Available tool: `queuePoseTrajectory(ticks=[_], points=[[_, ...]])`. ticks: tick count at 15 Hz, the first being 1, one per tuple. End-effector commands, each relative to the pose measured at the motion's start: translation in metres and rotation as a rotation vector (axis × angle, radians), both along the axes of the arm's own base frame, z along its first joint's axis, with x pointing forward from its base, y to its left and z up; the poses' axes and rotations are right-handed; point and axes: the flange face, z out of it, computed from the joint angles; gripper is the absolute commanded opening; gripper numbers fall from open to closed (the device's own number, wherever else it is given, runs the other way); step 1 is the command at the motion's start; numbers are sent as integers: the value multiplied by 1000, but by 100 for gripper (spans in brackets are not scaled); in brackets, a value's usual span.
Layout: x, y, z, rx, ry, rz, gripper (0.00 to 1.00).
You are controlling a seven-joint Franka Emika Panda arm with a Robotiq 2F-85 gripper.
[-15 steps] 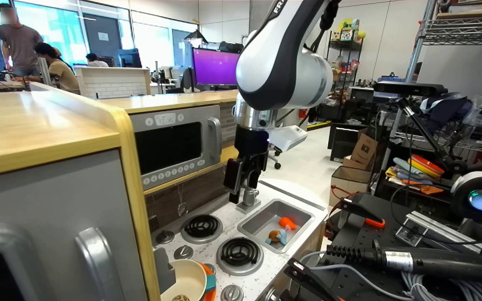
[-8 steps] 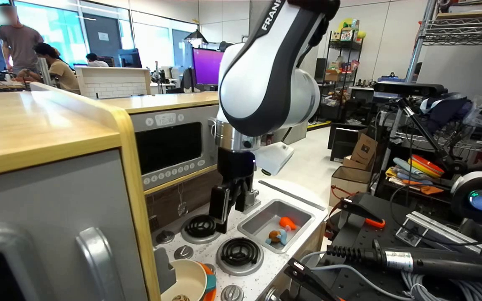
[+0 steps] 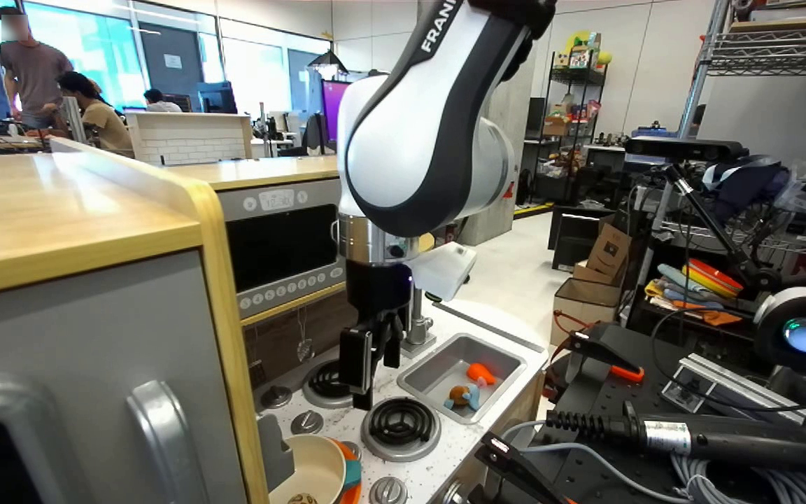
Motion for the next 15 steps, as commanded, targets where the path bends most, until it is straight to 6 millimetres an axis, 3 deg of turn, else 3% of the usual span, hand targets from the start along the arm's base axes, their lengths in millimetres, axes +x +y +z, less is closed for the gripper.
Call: queuePoseTrajectory(ticks=[1,15], points=[[10,0,-4,-42,32,-4,100],[7,-1,-2,-24,41,0,100]])
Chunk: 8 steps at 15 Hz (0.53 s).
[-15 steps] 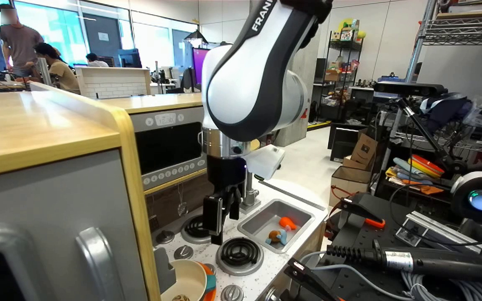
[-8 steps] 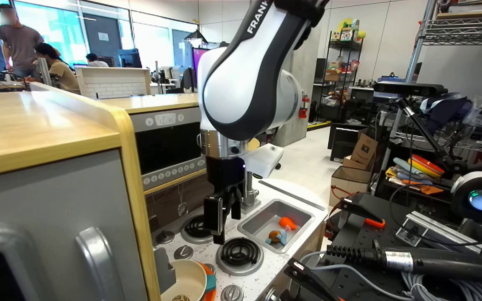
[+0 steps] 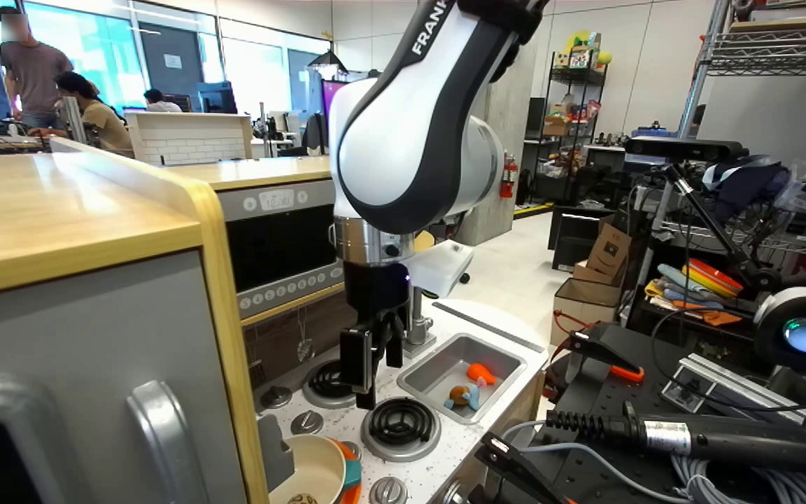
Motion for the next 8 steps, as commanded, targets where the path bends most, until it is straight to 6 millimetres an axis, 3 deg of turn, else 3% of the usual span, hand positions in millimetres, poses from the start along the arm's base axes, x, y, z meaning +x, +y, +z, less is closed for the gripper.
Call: queuePoseTrajectory(ticks=[1,4,8], points=[[0,0,0,0,1,0,100],[19,-3,-10,-29,-9,25,100],[40,9,-26,-15,3,21,100]])
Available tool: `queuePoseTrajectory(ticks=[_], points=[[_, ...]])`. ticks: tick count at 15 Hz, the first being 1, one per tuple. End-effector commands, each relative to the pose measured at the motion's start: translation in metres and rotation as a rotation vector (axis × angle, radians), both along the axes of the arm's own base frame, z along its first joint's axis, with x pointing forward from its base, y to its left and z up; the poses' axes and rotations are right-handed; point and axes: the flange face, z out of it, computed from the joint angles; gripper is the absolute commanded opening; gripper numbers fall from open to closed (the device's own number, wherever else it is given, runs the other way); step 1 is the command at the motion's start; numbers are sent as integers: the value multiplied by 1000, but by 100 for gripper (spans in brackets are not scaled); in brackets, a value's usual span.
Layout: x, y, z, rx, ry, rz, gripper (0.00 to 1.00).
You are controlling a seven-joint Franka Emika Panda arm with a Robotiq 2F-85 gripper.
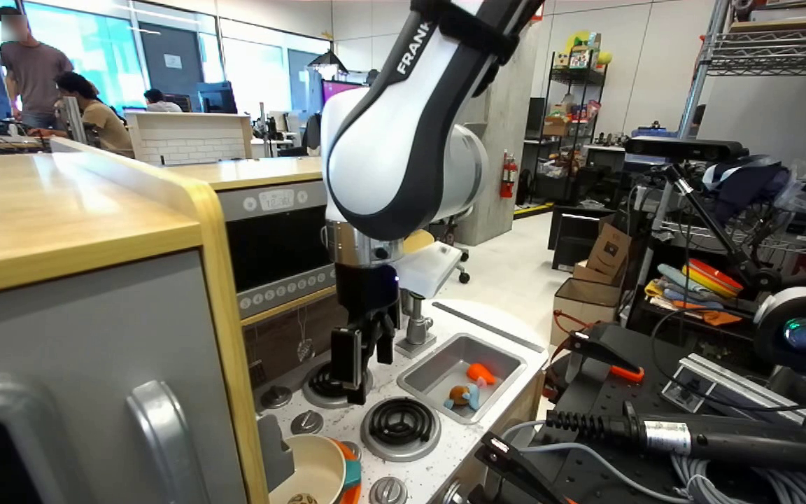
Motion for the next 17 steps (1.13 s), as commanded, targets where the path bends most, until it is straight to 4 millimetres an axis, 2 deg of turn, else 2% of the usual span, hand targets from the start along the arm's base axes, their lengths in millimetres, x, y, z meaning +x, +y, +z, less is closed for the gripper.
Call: queuePoseTrajectory(ticks=[1,4,7,11,14,17], points=[[24,14,-22,-9,17,14,100],[30,26,-42,0,32,10,100],[27,42,-63,-19,41,3,100],[27,60,-80,-62,36,-23,100],[33,64,-86,-84,23,-53,100],[39,59,-92,-95,15,-94,100]])
